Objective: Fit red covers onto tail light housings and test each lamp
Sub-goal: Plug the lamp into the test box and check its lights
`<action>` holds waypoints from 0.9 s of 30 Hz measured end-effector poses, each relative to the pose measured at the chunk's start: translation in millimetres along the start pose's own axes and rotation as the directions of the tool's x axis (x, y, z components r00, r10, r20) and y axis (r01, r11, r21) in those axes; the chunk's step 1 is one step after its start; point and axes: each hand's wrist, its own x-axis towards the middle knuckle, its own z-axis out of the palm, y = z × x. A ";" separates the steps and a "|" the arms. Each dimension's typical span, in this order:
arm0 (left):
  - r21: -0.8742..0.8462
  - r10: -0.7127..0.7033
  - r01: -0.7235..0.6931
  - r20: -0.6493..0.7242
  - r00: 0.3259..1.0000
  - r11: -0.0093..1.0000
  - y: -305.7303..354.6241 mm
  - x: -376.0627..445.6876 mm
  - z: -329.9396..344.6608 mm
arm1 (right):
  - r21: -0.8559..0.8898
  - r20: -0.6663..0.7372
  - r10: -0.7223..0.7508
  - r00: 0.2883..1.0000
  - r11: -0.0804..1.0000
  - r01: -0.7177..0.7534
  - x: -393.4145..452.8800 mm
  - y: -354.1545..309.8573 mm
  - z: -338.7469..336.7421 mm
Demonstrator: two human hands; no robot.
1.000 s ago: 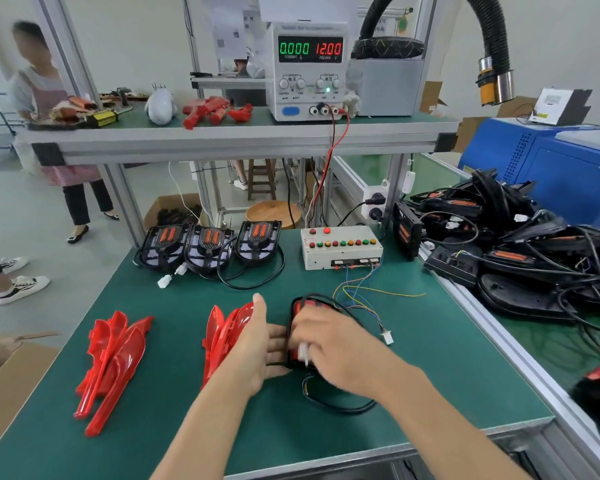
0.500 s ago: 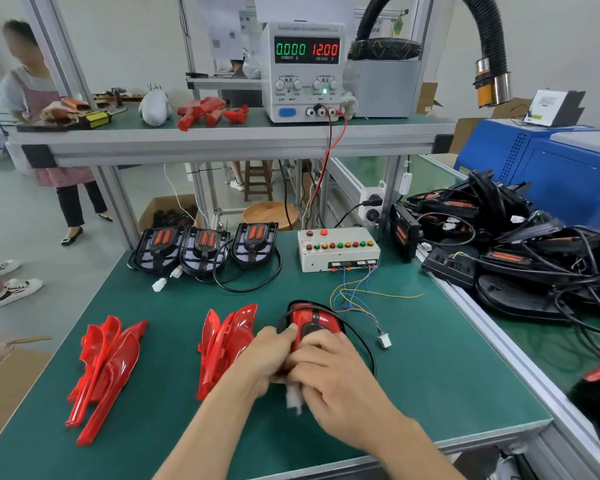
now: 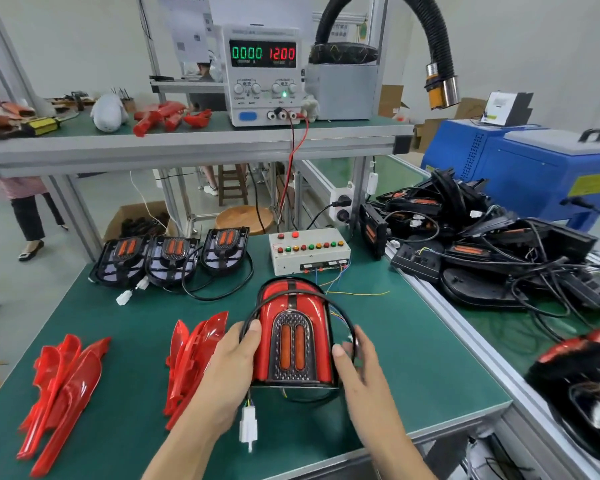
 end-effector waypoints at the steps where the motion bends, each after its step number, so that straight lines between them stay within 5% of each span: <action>1: -0.009 0.038 -0.038 0.001 0.999 0.999 4.6 -3.8 1.2 | 0.114 0.073 0.006 0.997 0.993 -0.014 0.9 -0.7 -0.3; 6: -0.005 0.105 -0.105 0.008 0.994 0.995 13.9 -13.3 13.1 | 0.285 0.115 -0.157 0.981 0.951 0.119 -4.8 -9.2 -3.6; 14: 0.055 0.103 -0.122 0.265 0.959 0.991 6.4 -18.4 33.6 | 0.490 -0.049 -0.039 0.998 0.870 0.058 -7.6 -7.2 -33.8; 18: 0.061 0.091 -0.125 0.399 0.913 0.990 8.1 -22.7 41.8 | 0.503 0.076 -0.006 0.997 0.864 -0.033 -9.8 -12.0 -55.9; 27: -0.145 0.091 -0.060 0.217 0.972 0.988 10.1 -30.5 87.6 | 0.653 0.124 0.006 0.992 0.753 -0.086 -32.9 -8.1 -68.5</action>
